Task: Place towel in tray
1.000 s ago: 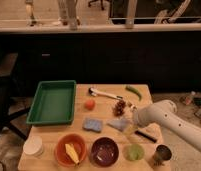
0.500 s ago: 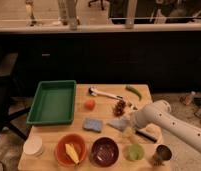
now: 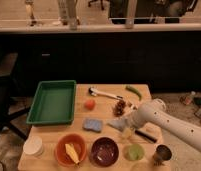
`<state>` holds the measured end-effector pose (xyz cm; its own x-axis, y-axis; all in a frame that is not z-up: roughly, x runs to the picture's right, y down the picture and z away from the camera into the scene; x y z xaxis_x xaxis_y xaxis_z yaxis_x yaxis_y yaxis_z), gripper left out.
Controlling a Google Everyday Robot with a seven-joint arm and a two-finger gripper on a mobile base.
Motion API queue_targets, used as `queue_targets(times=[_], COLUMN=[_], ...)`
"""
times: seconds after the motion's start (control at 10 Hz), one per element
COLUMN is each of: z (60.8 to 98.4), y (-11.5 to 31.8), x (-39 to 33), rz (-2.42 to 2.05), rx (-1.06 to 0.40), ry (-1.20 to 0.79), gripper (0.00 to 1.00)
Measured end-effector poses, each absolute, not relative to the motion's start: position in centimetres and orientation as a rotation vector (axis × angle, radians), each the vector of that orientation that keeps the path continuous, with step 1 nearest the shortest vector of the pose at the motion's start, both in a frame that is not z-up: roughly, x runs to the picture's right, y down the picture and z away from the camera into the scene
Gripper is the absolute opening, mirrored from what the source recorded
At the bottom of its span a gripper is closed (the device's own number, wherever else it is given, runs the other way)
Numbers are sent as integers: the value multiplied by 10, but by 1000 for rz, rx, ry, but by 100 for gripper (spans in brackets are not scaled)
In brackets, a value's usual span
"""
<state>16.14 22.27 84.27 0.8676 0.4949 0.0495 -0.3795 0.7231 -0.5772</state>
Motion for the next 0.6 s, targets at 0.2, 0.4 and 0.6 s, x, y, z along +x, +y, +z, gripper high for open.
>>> queue_targets(times=[0.2, 0.4, 0.6], z=[844, 843, 843], y=[223, 224, 223], x=[162, 163, 163], rz=[488, 490, 490], rx=[-594, -595, -594], ry=[-202, -200, -201], gripper=[52, 30, 12])
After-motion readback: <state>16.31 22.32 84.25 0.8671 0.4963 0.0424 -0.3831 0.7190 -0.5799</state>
